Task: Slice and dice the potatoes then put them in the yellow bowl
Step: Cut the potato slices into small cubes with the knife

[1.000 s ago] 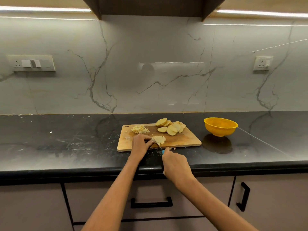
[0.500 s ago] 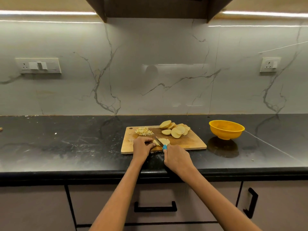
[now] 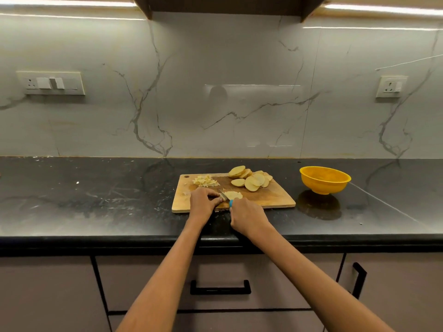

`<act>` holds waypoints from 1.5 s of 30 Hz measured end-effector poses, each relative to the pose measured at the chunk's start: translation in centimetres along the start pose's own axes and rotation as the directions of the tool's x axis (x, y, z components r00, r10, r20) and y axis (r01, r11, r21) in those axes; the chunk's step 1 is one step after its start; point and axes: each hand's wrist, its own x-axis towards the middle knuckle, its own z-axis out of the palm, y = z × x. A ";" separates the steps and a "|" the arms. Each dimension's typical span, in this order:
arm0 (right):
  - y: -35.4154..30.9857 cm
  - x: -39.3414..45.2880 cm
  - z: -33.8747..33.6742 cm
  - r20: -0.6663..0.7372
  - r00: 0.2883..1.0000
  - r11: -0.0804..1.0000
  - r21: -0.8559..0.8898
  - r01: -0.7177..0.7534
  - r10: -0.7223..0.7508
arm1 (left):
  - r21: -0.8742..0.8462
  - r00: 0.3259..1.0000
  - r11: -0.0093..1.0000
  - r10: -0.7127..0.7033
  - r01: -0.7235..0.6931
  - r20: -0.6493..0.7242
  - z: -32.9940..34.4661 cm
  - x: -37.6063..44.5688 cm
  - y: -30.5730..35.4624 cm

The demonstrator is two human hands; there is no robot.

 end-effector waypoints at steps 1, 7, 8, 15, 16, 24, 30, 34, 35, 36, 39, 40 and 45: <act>0.0 -0.2 -0.1 0.001 1.000 1.000 -0.014 0.014 -0.014 | 0.007 1.000 1.000 0.009 -0.009 -0.007 0.0 -0.1 0.1; 0.7 -1.1 0.9 -0.024 0.989 0.971 -0.197 0.138 -0.146 | 0.035 1.000 0.999 -0.008 0.009 -0.010 0.1 0.0 0.1; 1.1 -0.7 1.1 -0.039 0.991 0.976 -0.180 0.123 -0.132 | 0.033 1.000 0.999 -0.016 0.015 0.000 0.1 0.0 0.0; 3.0 0.8 1.3 -0.126 0.992 0.996 0.090 0.007 0.005 | -0.096 0.992 0.988 -0.122 0.118 -0.043 -0.2 0.0 0.0; 3.3 0.8 1.2 -0.124 0.992 0.995 0.103 0.004 0.009 | -0.105 0.991 0.987 -0.128 0.122 -0.048 -0.2 0.0 0.0; 3.5 -0.1 1.1 -0.103 0.987 0.992 -0.012 0.122 -0.123 | -0.126 0.984 0.979 -0.166 0.158 -0.057 -0.1 0.0 0.1; 3.8 0.7 0.7 -0.108 0.994 0.994 0.106 0.019 -0.008 | -0.125 0.986 0.980 -0.161 0.155 -0.040 -0.2 -0.2 0.0; 4.4 -0.4 0.5 -0.146 0.979 0.981 0.155 -0.117 0.140 | -0.138 0.990 0.980 -0.141 0.142 0.013 -0.2 -0.3 0.3; 4.5 -0.8 0.5 -0.145 0.973 0.977 0.147 -0.157 0.178 | -0.116 0.991 0.985 -0.125 0.129 0.042 -0.1 -0.3 0.4; 4.5 -1.2 0.4 -0.138 0.967 0.971 0.136 -0.196 0.214 | -0.066 0.992 0.992 -0.105 0.110 0.073 0.2 -0.3 0.5; 3.9 -2.0 0.4 -0.102 0.956 0.959 0.103 -0.264 0.274 | 0.128 0.989 0.990 -0.083 0.067 0.121 1.2 -0.6 1.1; 3.5 -2.0 0.4 -0.091 0.957 0.960 0.093 -0.266 0.274 | 0.157 0.989 0.986 -0.083 0.064 0.119 1.4 -0.7 1.2; 1.3 -0.9 0.3 -0.049 0.972 0.972 0.072 -0.224 0.228 | 0.074 0.990 0.994 -0.088 0.080 0.109 1.7 -0.3 0.6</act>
